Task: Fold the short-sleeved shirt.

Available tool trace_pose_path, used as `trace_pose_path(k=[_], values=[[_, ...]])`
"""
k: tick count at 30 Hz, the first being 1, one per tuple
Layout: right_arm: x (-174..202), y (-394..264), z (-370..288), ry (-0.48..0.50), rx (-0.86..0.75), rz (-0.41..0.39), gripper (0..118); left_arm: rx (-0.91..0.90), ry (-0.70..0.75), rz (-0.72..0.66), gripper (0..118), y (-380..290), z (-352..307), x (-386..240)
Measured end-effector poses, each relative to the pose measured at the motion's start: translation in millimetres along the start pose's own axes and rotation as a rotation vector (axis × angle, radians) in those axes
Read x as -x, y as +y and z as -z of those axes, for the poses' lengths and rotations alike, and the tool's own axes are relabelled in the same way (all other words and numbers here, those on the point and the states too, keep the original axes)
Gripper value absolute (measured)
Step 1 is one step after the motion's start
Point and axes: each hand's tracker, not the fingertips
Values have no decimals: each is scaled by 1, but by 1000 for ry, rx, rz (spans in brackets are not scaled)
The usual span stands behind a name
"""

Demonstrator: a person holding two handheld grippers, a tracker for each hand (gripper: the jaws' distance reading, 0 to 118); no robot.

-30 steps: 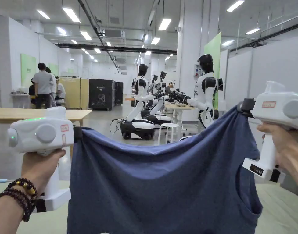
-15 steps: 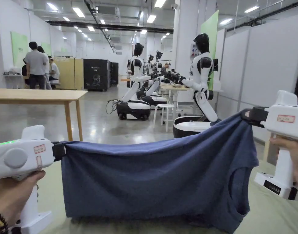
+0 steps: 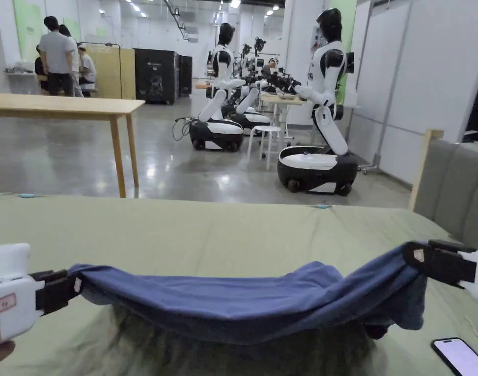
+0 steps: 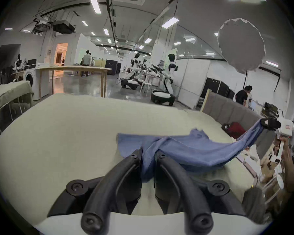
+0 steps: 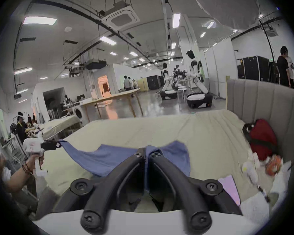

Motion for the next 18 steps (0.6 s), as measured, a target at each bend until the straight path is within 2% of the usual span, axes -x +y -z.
trace_pose_path(k=[4,9,11,14,18], values=[[2,-57,-33,8,139,23,3,83,-15,-13,11,-60,-31,18],[1,-124,-41,-27,394,-26,3,192,-21,-45,11,-125,-50,39],[-4,-144,-34,-50,478,8,3,245,-28,-97,11,-145,-51,48],[-9,-159,-22,-64,541,44,3,285,-5,-99,11,-165,-47,54],[-12,-164,-8,-110,570,40,3,268,-13,-141,11,-175,-44,58]])
